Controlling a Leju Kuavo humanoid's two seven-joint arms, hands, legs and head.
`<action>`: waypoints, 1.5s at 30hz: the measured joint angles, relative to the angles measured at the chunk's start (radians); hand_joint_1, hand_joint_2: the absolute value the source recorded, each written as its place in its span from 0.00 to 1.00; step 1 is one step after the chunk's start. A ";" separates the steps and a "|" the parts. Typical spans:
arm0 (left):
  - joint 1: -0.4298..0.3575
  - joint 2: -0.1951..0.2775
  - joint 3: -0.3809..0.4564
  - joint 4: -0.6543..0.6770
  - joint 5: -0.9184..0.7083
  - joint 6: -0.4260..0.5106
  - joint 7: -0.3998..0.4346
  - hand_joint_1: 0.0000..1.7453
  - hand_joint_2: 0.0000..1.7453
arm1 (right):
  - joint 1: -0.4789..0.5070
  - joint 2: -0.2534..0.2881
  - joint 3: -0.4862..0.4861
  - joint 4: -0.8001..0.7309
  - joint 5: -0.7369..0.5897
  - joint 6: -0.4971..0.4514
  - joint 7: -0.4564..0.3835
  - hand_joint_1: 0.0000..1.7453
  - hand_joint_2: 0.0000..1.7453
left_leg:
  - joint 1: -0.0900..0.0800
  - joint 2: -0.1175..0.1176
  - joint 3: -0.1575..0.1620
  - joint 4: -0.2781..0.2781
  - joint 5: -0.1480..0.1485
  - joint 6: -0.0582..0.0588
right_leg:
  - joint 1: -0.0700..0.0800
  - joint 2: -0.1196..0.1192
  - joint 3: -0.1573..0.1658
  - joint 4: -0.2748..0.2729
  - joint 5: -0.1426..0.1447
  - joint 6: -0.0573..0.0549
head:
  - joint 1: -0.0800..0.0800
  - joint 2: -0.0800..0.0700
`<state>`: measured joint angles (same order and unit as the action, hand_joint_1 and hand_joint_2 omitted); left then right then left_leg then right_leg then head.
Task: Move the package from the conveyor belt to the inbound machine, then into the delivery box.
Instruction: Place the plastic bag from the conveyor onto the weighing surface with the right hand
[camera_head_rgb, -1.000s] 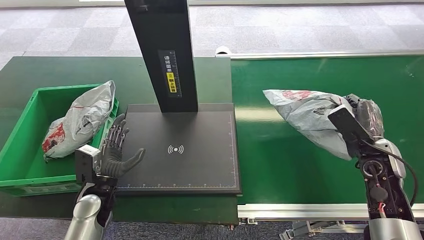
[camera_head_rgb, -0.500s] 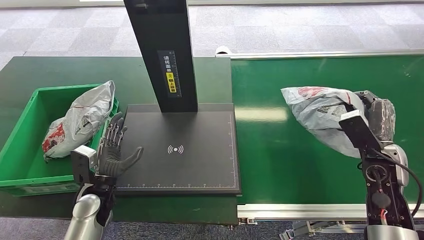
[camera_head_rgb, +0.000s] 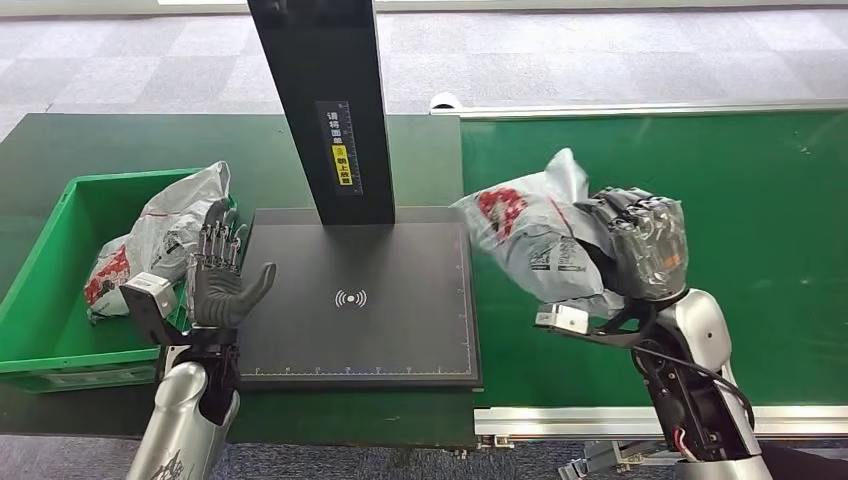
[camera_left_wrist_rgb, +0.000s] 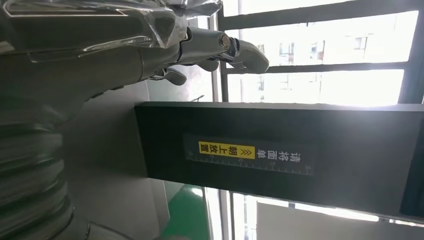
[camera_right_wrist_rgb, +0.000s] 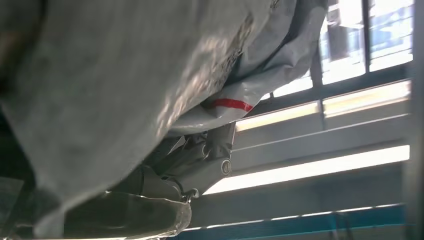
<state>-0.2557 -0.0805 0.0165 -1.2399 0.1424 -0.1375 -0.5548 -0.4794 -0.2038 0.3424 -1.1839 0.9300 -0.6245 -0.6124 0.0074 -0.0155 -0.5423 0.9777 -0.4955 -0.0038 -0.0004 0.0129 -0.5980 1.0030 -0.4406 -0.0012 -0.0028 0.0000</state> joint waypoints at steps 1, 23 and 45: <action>-0.009 0.000 -0.004 0.011 0.004 -0.001 -0.002 0.00 1.00 | -0.022 0.004 0.046 0.024 -0.011 0.003 -0.012 1.00 1.00 | 0.000 0.000 0.000 0.000 0.000 0.000 | 0.000 0.000 0.000 0.000 0.000 0.000 | 0.000 0.000; -0.155 -0.006 -0.073 0.192 0.038 -0.037 0.004 0.00 1.00 | -0.277 0.270 0.658 0.647 -0.038 0.159 0.040 0.81 1.00 | 0.001 0.000 0.001 0.000 0.000 0.000 | 0.001 0.000 0.000 0.000 0.000 0.000 | 0.000 0.000; -0.158 -0.015 -0.090 0.218 0.064 -0.015 0.015 0.00 1.00 | -0.203 0.293 0.221 0.506 -0.694 0.463 0.001 0.00 1.00 | 0.001 0.000 0.000 0.001 0.000 -0.001 | 0.001 0.000 0.000 0.000 0.000 0.000 | 0.000 0.000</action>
<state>-0.4137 -0.0952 -0.0732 -1.0223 0.2059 -0.1526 -0.5398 -0.6821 0.0888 0.5636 -0.6780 0.2356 -0.1611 -0.6115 0.0085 -0.0157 -0.5419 0.9782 -0.4952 -0.0044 0.0006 0.0130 -0.5982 1.0032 -0.4406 -0.0013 -0.0027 0.0000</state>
